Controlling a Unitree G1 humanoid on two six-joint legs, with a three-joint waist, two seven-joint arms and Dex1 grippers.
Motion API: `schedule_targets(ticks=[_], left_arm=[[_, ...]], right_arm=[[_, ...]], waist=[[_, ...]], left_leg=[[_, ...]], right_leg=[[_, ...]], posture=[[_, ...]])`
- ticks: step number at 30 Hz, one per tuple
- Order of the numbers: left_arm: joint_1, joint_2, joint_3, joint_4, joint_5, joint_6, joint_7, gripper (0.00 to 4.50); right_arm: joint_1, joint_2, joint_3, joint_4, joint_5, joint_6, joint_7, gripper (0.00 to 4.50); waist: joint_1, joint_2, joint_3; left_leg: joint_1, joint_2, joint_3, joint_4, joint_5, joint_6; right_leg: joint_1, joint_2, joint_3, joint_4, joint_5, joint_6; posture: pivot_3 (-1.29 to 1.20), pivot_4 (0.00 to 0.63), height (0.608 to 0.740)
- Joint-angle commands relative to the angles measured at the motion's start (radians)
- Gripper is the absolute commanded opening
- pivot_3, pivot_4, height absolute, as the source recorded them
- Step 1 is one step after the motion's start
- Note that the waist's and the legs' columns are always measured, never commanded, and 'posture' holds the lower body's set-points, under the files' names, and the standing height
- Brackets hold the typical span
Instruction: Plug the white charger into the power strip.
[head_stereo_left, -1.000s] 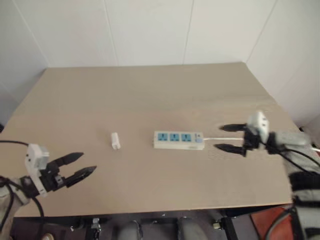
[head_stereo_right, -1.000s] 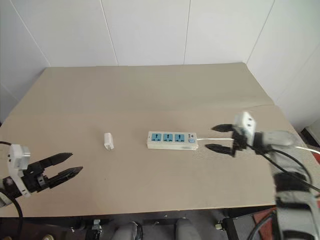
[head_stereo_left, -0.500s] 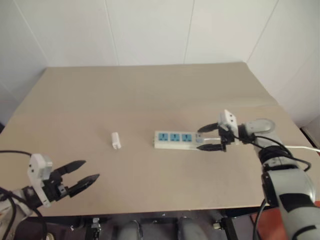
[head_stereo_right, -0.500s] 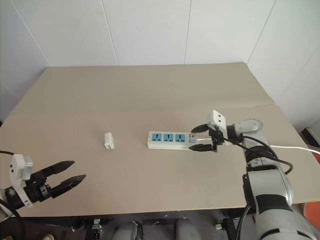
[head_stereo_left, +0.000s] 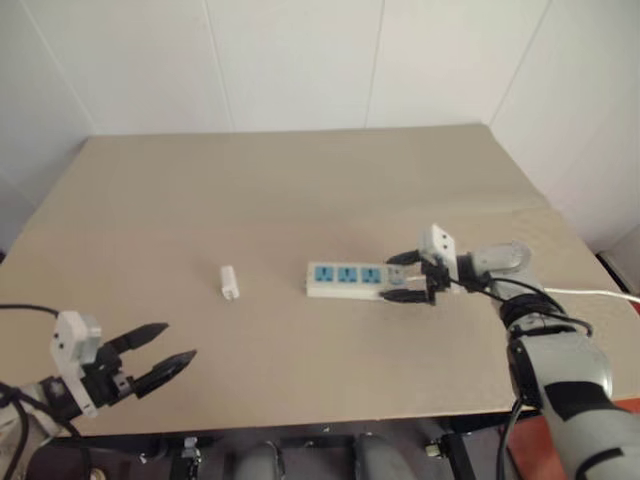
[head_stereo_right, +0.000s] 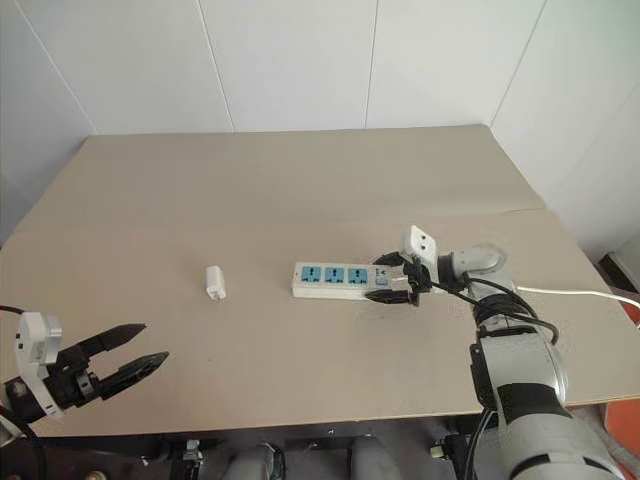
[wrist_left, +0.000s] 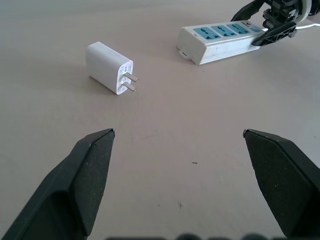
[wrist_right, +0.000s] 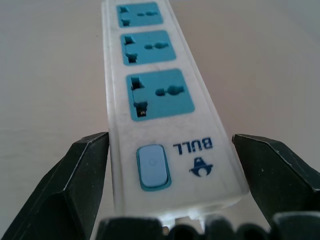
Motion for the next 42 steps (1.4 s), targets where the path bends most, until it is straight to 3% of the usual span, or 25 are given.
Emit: schedule_targets(ticks=[1,11,16,17,35,38,42], left_arm=[[-0.008,0.002,0.026,-0.038,-0.048,-0.001,-0.001,4.50],[-0.028,0.011,0.001,-0.016,-0.039,-0.008,-0.007,4.50],[-0.029,0.016,0.001,-0.014,-0.035,-0.007,-0.011,4.50],[-0.028,0.016,0.002,-0.015,-0.035,-0.007,-0.010,4.50],[-0.076,0.037,-0.031,0.008,-0.025,-0.003,-0.012,4.50],[-0.087,0.043,-0.038,0.018,-0.026,-0.004,-0.014,4.50],[-0.093,0.041,-0.050,0.019,-0.025,-0.006,-0.011,4.50]], right_arm=[[-0.024,-0.021,-0.036,-0.005,0.008,0.009,0.008,4.48],[-0.002,-0.012,-0.033,-0.006,-0.005,0.026,0.060,4.48],[0.010,-0.006,-0.036,-0.005,-0.010,0.015,0.054,3.42],[0.015,-0.006,-0.036,-0.004,-0.012,0.013,0.047,3.41],[0.151,0.030,-0.132,-0.039,0.053,0.012,-0.044,3.41],[0.153,0.030,-0.142,-0.048,0.062,0.012,-0.048,4.42],[0.170,0.030,-0.159,-0.070,0.090,0.014,0.005,4.47]], waist=[[0.000,0.000,0.000],[-0.001,0.000,0.000],[-0.001,0.000,0.000],[-0.001,0.000,0.000],[0.000,-0.006,-0.004],[0.000,-0.006,-0.004],[0.000,-0.005,-0.003]], left_leg=[[0.000,0.000,0.000,0.000,0.000,0.000],[0.000,0.000,0.000,0.000,0.000,0.000],[0.000,0.000,0.000,0.000,0.000,0.000],[0.001,0.000,0.000,0.000,0.000,0.000],[0.013,0.000,0.000,0.000,0.000,0.000],[0.013,0.000,0.000,0.000,0.000,0.000],[0.009,0.000,0.001,-0.001,0.000,0.000]], right_leg=[[0.000,0.000,0.000,0.000,0.000,0.000],[0.000,0.000,0.000,0.000,0.000,0.000],[0.000,0.000,0.000,0.000,0.000,0.000],[0.000,0.000,0.000,0.000,0.000,0.000],[0.013,0.001,0.000,-0.001,0.000,0.000],[0.013,0.001,0.000,-0.001,0.000,0.000],[0.009,0.001,0.001,-0.001,0.000,0.000]], posture=[[0.00,0.150,0.740],[0.00,0.150,0.740],[0.00,0.150,0.740],[0.00,0.150,0.740],[0.00,0.150,0.740],[0.00,0.150,0.740],[0.00,0.150,0.740]])
